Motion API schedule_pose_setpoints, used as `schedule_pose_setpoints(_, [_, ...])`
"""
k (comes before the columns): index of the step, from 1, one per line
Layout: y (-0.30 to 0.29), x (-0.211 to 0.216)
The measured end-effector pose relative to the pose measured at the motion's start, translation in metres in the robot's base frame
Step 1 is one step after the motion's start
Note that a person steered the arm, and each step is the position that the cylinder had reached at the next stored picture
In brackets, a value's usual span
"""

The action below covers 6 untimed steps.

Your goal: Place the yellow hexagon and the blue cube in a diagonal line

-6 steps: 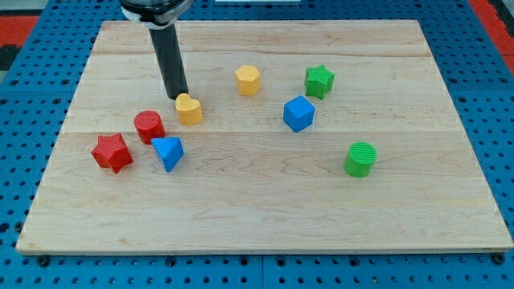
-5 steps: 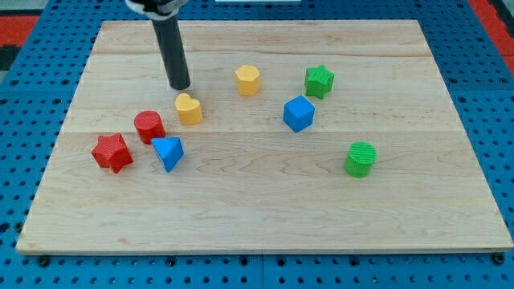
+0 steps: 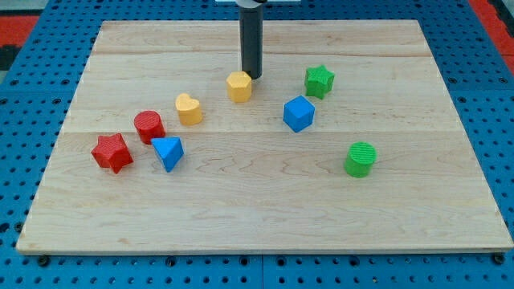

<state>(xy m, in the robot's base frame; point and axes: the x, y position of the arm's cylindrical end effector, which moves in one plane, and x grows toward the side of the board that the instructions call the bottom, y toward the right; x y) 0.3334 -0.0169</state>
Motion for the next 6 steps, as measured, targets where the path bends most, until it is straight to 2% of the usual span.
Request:
schedule_pose_setpoints(1, [-0.002,0.010])
schedule_pose_setpoints(3, [-0.004,-0.010])
schedule_pose_setpoints(5, [-0.005,-0.012])
schedule_pose_setpoints(6, [0.023,-0.010])
